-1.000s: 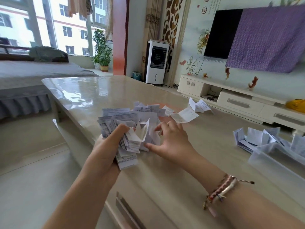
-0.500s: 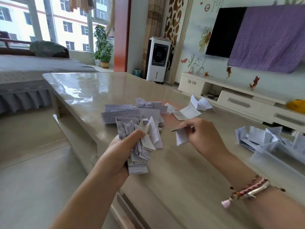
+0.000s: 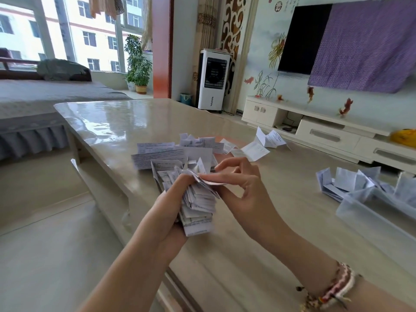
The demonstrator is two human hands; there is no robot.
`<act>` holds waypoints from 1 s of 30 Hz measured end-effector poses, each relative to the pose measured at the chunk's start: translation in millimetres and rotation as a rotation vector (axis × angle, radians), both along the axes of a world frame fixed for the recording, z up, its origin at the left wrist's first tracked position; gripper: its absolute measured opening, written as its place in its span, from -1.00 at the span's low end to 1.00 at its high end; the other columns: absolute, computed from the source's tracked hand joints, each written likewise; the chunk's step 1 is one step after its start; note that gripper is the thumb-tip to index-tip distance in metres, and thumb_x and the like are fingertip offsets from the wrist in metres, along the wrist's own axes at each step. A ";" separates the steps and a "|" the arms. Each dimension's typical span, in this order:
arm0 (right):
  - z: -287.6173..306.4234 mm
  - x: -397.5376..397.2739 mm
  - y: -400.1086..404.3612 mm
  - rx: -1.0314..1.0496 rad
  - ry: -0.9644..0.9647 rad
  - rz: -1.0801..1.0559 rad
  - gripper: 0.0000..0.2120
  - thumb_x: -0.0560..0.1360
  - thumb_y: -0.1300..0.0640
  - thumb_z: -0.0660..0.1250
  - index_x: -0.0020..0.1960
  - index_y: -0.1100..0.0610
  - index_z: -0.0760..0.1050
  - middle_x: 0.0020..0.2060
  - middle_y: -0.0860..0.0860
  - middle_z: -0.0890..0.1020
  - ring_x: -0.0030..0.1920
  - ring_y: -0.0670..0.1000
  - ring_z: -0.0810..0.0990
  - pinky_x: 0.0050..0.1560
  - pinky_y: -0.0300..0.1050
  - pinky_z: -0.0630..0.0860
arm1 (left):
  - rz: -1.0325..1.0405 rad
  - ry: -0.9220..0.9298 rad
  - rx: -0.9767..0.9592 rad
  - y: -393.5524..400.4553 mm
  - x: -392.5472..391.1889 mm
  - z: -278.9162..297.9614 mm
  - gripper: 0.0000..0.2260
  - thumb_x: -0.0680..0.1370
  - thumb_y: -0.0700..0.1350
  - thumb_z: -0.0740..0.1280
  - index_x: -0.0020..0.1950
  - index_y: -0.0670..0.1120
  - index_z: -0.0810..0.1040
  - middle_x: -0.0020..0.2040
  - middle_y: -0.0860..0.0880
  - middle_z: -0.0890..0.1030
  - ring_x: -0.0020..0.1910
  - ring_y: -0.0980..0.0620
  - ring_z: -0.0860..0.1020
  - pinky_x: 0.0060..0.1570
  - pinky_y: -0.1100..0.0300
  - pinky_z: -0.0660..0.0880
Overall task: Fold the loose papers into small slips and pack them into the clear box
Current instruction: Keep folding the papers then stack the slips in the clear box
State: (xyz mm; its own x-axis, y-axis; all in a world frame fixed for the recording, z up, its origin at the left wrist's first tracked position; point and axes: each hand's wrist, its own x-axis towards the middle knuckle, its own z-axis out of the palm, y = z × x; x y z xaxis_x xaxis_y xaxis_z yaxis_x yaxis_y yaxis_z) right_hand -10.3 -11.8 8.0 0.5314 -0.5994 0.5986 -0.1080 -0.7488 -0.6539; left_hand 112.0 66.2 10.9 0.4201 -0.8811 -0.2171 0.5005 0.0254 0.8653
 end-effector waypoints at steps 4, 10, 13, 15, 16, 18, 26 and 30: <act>-2.3 -3.1 0.6 -0.161 0.144 -0.044 -0.66 0.54 0.15 0.29 0.16 -0.25 0.58 -0.01 -0.17 0.44 0.13 -0.09 0.33 0.17 -0.13 0.29 | -0.138 0.174 -0.099 11.9 -2.2 -4.2 -0.64 0.57 -0.01 0.24 0.20 -0.23 0.59 0.09 -0.24 0.64 -0.01 -0.13 0.60 0.16 0.02 0.49; 7.3 -4.5 5.4 -0.062 0.360 -0.012 -0.44 0.41 0.24 0.13 0.18 -0.33 0.52 0.00 -0.26 0.36 0.16 -0.13 0.23 0.18 -0.46 -0.03 | -0.219 0.216 -0.127 18.6 4.5 -1.8 -0.58 0.56 0.11 0.26 0.25 -0.16 0.58 0.18 -0.19 0.62 0.14 -0.13 0.60 0.27 -0.01 0.42; 11.1 -3.0 6.5 -0.010 0.421 0.020 -0.37 0.30 0.20 0.05 0.17 -0.37 0.51 0.00 -0.23 0.35 0.14 -0.16 0.22 0.19 -0.41 -0.01 | -0.207 0.226 -0.103 20.0 9.2 -2.9 -0.62 0.52 0.03 0.34 0.18 -0.23 0.61 0.03 -0.23 0.63 -0.09 -0.12 0.62 0.02 0.03 0.55; 12.1 -1.9 5.8 0.029 0.395 0.058 -0.36 0.28 0.21 0.06 0.11 -0.41 0.52 -0.02 -0.21 0.35 0.13 -0.15 0.24 0.23 -0.30 0.08 | -0.204 0.240 -0.119 22.3 10.2 -1.2 -0.66 0.52 0.00 0.33 0.09 -0.26 0.62 -0.07 -0.22 0.64 -0.20 -0.08 0.62 -0.14 0.10 0.59; 12.1 -1.3 4.6 0.069 0.344 0.075 -0.37 0.26 0.22 0.07 0.07 -0.41 0.54 -0.05 -0.20 0.36 0.13 -0.13 0.27 0.22 -0.28 0.13 | -0.212 0.238 -0.131 23.5 10.3 0.1 -0.66 0.53 -0.01 0.32 0.10 -0.27 0.62 -0.05 -0.21 0.64 -0.20 -0.05 0.62 -0.15 0.12 0.59; 12.1 -0.2 -0.6 0.146 0.190 0.080 -0.42 0.25 0.24 0.10 0.00 -0.32 0.60 -0.08 -0.16 0.39 0.12 -0.09 0.33 0.15 -0.33 0.22 | -0.209 0.253 -0.147 24.3 10.7 2.1 -0.65 0.53 -0.04 0.31 0.19 -0.24 0.60 0.03 -0.18 0.63 -0.16 -0.04 0.62 -0.13 0.14 0.59; -0.4 2.4 -58.3 -0.591 0.652 -0.007 -0.56 0.40 0.09 0.44 0.27 -0.05 0.51 0.33 -0.13 0.48 0.41 0.01 0.26 0.36 -0.08 0.13 | -0.046 0.328 -0.174 20.9 19.5 7.5 -0.59 0.44 -0.13 0.38 0.27 -0.24 0.53 0.06 -0.21 0.66 0.00 -0.10 0.64 0.15 0.01 0.54; -2.4 14.7 -68.1 -0.891 0.695 -0.022 -0.81 0.41 0.23 0.42 -0.02 0.01 0.63 -0.02 -0.13 0.67 0.29 0.07 0.47 0.23 -0.02 0.24 | -0.026 0.319 -0.140 20.3 24.1 6.8 -0.58 0.45 -0.14 0.38 0.29 -0.20 0.52 0.06 -0.20 0.67 -0.10 -0.03 0.66 -0.22 0.11 0.63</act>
State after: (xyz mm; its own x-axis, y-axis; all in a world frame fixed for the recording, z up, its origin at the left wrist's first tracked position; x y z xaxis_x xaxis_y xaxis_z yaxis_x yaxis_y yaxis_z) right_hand 4.4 -79.8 5.5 0.9104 -0.1199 0.3960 -0.2589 -0.9116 0.3193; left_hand 136.1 86.6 17.8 0.3281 -0.9210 -0.2100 0.7469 0.1168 0.6545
